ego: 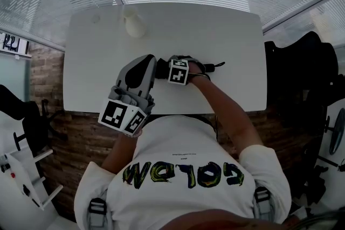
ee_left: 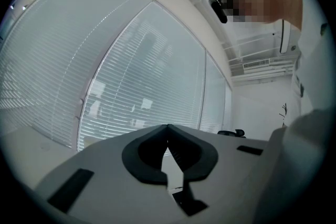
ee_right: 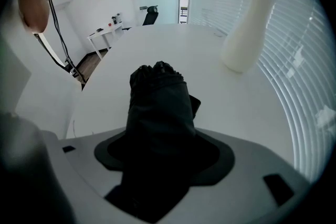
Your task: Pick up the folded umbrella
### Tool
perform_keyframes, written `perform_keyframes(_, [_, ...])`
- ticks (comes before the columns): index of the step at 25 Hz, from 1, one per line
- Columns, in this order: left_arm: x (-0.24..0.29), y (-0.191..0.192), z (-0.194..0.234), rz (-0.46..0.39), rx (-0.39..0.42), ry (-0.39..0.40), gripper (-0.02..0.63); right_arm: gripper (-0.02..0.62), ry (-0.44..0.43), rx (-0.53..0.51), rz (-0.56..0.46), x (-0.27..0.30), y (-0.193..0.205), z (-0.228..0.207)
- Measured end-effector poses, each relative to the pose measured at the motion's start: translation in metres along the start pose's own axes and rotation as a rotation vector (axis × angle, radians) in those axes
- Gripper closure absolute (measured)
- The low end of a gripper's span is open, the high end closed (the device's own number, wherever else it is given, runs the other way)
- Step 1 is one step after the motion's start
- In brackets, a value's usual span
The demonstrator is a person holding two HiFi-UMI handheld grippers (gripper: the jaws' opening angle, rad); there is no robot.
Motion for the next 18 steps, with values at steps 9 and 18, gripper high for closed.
perform_keyframes(9, [-0.004, -0.002, 0.001, -0.006, 0.000, -0.005, 0.595, 0.340, 0.056, -0.007, -0.020, -0.008, 0.000, 0.002])
perform_keyframes(18, [-0.002, -0.003, -0.001, -0.009, -0.001, -0.002, 0.595, 0.345, 0.102, 0.040, -0.047, -0.015, 0.008, 0.000])
Point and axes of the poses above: the fingertips, and each gripper's own axes: x forward along the fingers, z to its left, y out of its underside, the point moved 5 cm from there along -x, backward along the fingers, and after that the axes turned 9 degrees about z, right-handed, at the moved point
